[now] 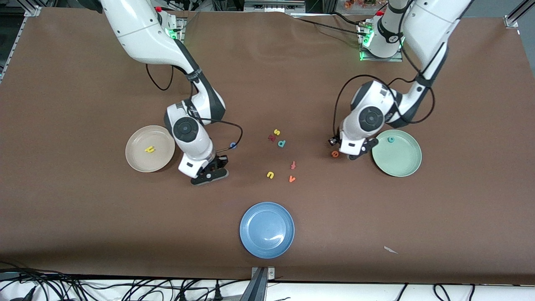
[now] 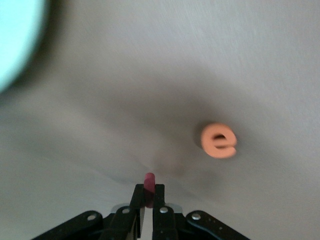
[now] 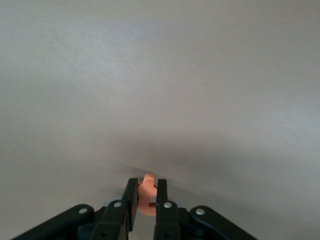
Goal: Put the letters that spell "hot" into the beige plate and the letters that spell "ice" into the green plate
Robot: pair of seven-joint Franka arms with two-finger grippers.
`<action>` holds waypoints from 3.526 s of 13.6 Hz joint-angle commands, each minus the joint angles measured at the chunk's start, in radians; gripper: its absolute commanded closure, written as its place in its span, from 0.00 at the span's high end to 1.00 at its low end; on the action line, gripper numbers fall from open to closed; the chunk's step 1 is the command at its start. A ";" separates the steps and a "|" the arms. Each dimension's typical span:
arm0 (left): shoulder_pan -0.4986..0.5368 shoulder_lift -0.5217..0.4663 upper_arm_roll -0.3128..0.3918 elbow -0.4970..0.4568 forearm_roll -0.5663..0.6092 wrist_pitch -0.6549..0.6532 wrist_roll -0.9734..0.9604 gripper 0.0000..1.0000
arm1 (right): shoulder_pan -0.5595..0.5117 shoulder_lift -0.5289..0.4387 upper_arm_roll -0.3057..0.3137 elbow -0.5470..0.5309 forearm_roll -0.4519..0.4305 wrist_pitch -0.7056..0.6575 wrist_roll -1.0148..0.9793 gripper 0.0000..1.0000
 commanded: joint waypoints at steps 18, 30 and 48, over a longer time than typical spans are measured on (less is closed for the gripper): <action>0.285 -0.024 -0.005 0.152 -0.077 -0.250 0.408 0.83 | -0.255 -0.460 -0.013 -0.572 -0.003 -0.032 -0.309 0.99; 0.037 0.066 -0.007 0.170 -0.111 -0.029 0.032 0.75 | -0.091 -0.265 0.185 -0.339 -0.006 0.023 0.315 0.99; 0.003 0.091 -0.001 0.018 -0.042 0.286 -0.007 0.74 | 0.065 -0.073 0.121 -0.272 -0.094 0.267 0.440 0.75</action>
